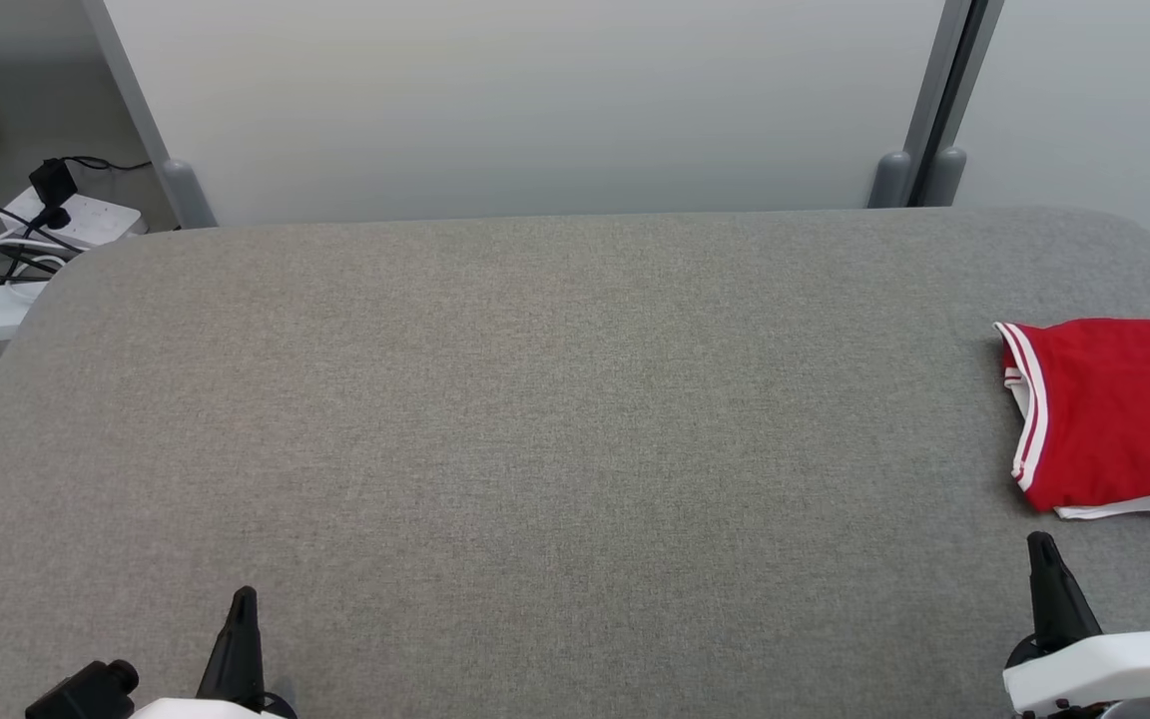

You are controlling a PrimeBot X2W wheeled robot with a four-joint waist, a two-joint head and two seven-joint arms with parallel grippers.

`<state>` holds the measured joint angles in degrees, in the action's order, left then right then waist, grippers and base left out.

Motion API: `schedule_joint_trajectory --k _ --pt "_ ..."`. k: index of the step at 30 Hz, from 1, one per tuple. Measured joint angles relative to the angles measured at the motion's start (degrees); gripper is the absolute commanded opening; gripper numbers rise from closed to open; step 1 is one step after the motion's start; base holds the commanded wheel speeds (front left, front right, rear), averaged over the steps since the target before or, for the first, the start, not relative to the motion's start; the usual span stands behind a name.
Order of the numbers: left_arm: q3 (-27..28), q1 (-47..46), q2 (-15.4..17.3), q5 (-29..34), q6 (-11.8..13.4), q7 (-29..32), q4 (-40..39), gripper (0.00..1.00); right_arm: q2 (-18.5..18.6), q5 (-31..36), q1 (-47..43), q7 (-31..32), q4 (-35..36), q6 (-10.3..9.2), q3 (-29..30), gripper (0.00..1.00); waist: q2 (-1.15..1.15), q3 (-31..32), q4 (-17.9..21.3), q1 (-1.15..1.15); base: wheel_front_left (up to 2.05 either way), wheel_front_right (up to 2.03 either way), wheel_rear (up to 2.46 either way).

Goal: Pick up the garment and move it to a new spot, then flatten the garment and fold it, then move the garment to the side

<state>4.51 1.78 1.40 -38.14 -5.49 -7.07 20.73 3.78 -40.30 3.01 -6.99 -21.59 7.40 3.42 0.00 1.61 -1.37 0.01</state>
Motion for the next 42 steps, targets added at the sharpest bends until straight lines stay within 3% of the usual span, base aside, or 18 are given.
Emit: schedule_joint_trajectory --k 42 --pt "0.0 -2.4 0.1 -28.3 -0.6 7.1 -2.7 0.0 -0.7 -27.3 0.2 7.0 2.7 0.0 2.1 0.0 0.0 -1.0 0.7 -0.01 0.0 0.0 0.0"
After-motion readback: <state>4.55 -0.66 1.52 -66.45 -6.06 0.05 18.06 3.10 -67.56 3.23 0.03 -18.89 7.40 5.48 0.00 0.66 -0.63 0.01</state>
